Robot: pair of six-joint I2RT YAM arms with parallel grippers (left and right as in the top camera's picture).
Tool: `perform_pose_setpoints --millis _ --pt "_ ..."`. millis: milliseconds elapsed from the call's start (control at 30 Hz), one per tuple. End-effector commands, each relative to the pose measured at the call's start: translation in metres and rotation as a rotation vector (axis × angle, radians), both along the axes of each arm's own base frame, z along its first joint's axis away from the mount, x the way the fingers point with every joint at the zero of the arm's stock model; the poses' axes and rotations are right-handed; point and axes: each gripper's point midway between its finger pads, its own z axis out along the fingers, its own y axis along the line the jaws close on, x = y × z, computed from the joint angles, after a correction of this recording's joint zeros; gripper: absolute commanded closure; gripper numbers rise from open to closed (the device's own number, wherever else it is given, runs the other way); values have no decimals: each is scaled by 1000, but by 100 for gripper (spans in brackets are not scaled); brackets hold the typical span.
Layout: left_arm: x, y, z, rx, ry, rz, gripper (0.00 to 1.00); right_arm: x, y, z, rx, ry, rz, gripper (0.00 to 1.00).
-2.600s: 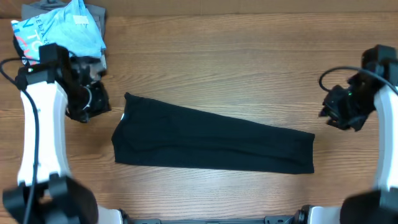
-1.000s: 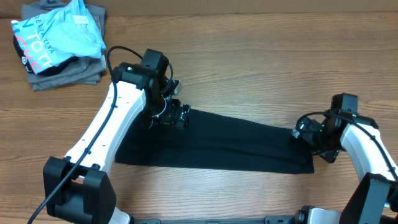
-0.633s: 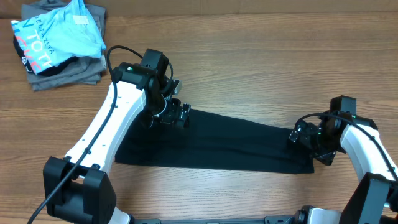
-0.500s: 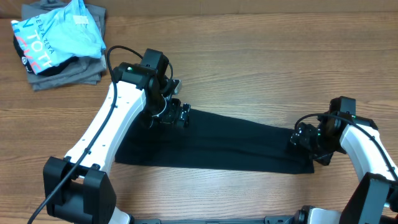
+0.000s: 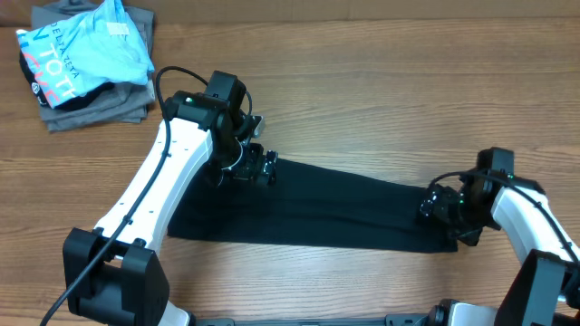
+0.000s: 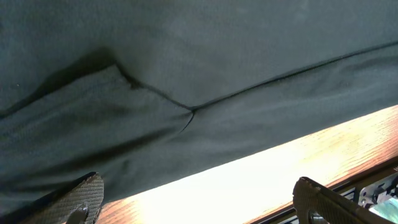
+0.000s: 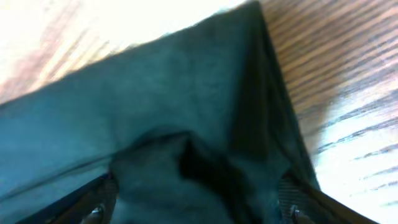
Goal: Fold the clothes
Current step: 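Grasp the strip's right end with the right gripper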
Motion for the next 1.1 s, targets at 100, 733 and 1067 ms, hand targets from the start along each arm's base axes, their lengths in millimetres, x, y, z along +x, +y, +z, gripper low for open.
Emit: perform_pose_setpoints --millis 100,733,1067 --pt "-1 -2 -5 -1 5 -33 0 -13 0 -15 -21 21 4 10" --pt "1 -2 -5 -3 -1 -33 0 13 -4 20 -9 -12 4 28" --pt "2 -2 -5 -2 -9 -44 0 17 -42 30 -215 20 -60 0"
